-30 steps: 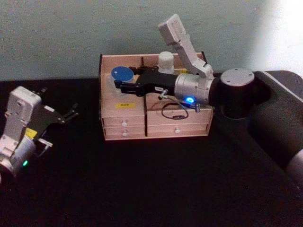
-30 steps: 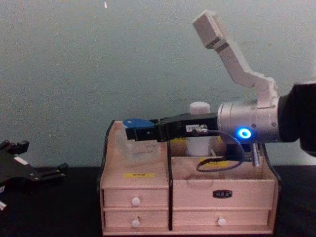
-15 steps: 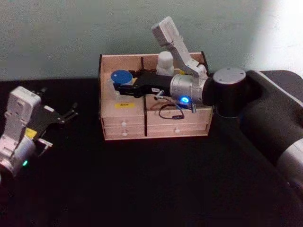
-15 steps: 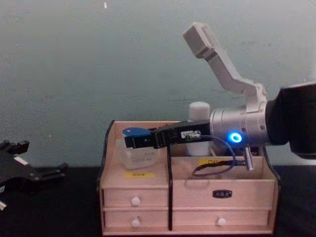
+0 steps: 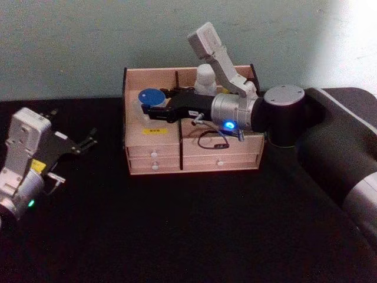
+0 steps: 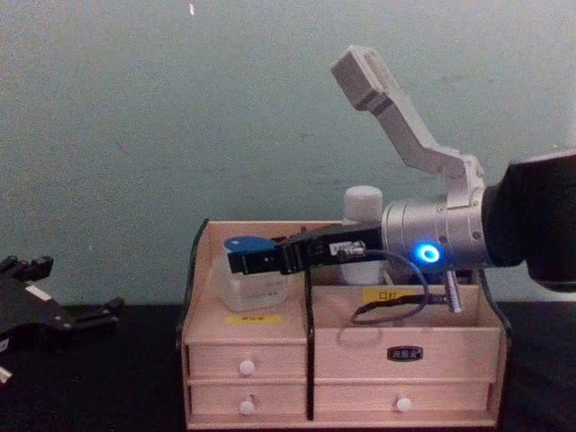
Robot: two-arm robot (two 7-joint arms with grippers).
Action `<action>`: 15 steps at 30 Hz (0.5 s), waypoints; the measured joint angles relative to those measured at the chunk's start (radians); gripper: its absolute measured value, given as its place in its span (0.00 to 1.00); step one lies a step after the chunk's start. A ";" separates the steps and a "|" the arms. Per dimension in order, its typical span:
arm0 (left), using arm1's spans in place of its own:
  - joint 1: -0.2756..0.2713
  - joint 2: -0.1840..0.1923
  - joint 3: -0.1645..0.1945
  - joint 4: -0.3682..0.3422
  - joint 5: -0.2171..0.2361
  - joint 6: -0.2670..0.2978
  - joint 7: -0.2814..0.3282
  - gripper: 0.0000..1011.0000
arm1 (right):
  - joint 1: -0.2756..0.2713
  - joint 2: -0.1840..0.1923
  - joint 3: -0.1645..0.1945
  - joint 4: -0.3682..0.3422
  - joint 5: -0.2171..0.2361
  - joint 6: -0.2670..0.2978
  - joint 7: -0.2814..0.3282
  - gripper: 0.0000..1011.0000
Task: Pick up the facial cleanser and watermelon frost from the table and place them into the tiered storage box.
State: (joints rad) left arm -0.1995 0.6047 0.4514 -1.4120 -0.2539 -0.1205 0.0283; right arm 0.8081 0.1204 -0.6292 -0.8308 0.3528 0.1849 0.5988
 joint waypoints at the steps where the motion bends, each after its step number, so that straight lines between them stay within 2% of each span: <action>1: 0.000 0.000 0.000 0.000 0.000 0.000 0.000 0.99 | 0.000 0.000 0.000 0.000 0.000 0.000 0.000 0.70; 6: 0.000 0.000 0.000 0.000 0.000 0.000 0.000 0.99 | 0.000 0.000 0.000 -0.001 0.002 0.000 0.000 0.75; 10: 0.000 0.000 0.000 0.000 0.000 0.000 0.000 0.99 | 0.000 0.001 -0.001 -0.001 0.003 0.000 0.000 0.89; 15: 0.000 0.000 0.000 0.000 0.000 0.000 0.000 0.99 | 0.000 0.001 -0.001 -0.002 0.003 0.000 0.001 0.97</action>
State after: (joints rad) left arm -0.1995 0.6047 0.4514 -1.4120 -0.2539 -0.1205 0.0283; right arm 0.8080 0.1214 -0.6298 -0.8324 0.3560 0.1851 0.5994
